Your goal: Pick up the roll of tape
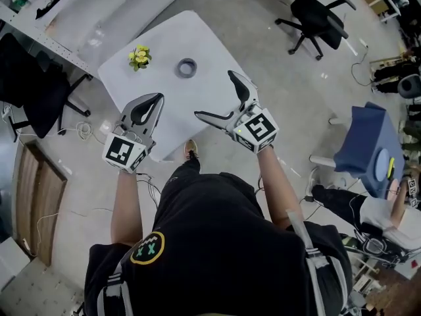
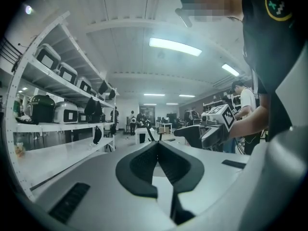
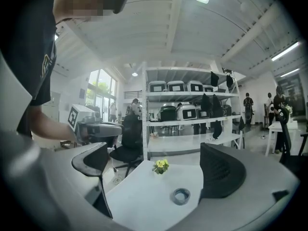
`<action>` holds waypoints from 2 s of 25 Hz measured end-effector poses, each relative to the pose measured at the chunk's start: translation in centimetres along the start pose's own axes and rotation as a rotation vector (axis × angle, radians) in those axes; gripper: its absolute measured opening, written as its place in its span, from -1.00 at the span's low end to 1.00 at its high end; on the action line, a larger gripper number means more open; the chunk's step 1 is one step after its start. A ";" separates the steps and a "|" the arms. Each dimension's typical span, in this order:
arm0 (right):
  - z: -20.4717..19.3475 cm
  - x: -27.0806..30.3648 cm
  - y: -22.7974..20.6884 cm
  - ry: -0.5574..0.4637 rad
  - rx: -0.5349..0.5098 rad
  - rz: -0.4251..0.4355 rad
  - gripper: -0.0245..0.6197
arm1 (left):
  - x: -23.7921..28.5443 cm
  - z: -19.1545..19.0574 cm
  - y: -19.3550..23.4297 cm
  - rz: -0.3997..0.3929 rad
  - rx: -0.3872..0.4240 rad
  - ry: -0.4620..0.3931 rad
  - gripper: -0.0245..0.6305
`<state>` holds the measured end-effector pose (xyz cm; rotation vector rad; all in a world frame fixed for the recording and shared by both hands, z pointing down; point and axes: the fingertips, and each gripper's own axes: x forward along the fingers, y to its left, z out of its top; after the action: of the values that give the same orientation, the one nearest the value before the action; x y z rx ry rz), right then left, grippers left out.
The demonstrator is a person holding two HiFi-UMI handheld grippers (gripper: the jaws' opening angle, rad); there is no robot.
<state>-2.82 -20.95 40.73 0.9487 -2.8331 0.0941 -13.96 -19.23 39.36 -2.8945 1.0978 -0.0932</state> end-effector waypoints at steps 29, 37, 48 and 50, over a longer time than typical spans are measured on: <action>-0.3 9.1 -7.8 0.058 -0.038 0.131 0.93 | 7.0 -0.5 7.1 0.078 -0.030 0.028 -0.87; -4.3 13.1 -8.5 0.189 -0.100 0.214 0.93 | 8.3 -1.1 7.7 0.080 -0.035 0.041 -0.87; -11.7 18.3 -8.3 0.369 -0.186 0.314 0.93 | 9.3 -1.4 7.7 0.072 -0.039 0.040 -0.87; -13.3 18.9 -8.4 0.414 -0.213 0.332 0.93 | 9.5 -1.5 7.7 0.071 -0.041 0.041 -0.87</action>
<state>-11.04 -37.45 57.06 0.3586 -2.5196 0.0211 -12.09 -31.31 40.71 -2.8977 1.2222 -0.1294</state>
